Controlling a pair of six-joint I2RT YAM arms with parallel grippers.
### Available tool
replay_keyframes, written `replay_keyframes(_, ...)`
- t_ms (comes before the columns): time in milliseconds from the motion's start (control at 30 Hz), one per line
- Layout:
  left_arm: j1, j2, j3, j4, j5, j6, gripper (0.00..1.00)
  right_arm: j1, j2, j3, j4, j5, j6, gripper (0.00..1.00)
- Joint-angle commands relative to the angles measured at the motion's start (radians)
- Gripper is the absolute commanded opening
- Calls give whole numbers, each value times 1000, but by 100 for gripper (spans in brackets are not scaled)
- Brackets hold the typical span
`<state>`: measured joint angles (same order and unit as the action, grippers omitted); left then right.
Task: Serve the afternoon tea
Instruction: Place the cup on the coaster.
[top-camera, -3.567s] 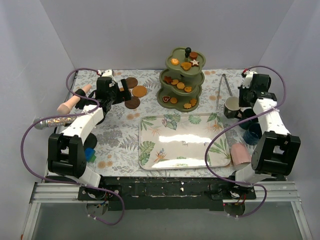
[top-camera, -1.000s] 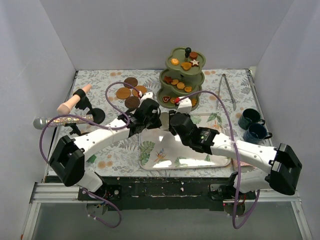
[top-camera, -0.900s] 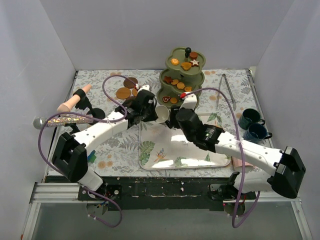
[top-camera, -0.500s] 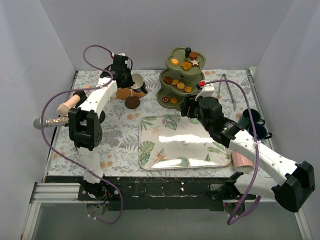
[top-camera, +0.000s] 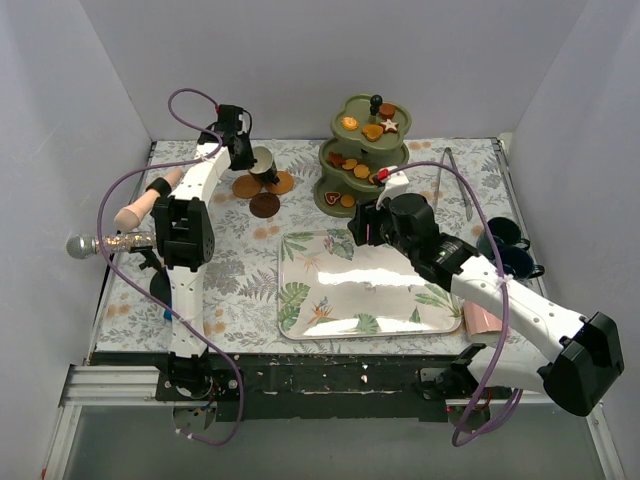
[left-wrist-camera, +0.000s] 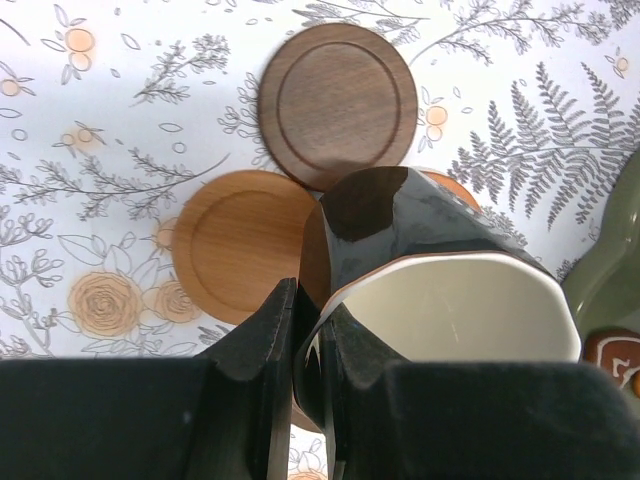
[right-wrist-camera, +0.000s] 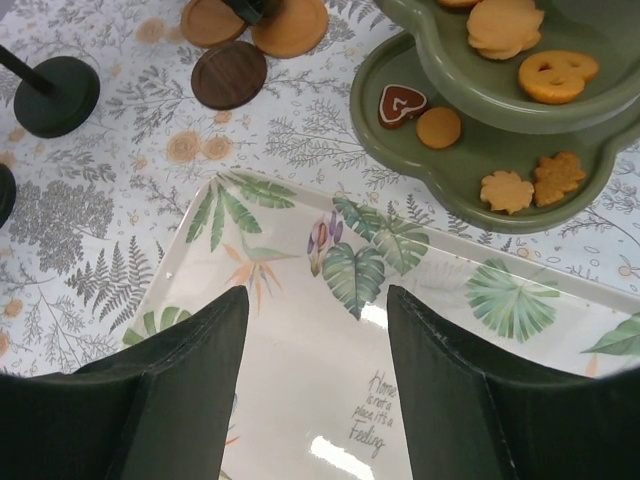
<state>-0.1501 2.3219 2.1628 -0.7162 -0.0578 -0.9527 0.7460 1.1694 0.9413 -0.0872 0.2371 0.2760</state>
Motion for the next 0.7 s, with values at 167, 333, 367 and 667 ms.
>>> replay_keyframes(167, 23, -36, 86, 112, 9, 22, 0, -5, 59, 54, -3, -93, 5, 64)
replay_keyframes(333, 29, -13, 92, 136, 10, 34, 0, -7, 76, 63, -8, -90, 2, 64)
replay_keyframes(367, 30, -9, 94, 145, 7, 34, 0, -7, 78, 65, -9, -88, 2, 64)
replay_keyframes(667, 40, -1, 94, 210, -11, 45, 0, -7, 81, 57, -17, -85, 14, 64)
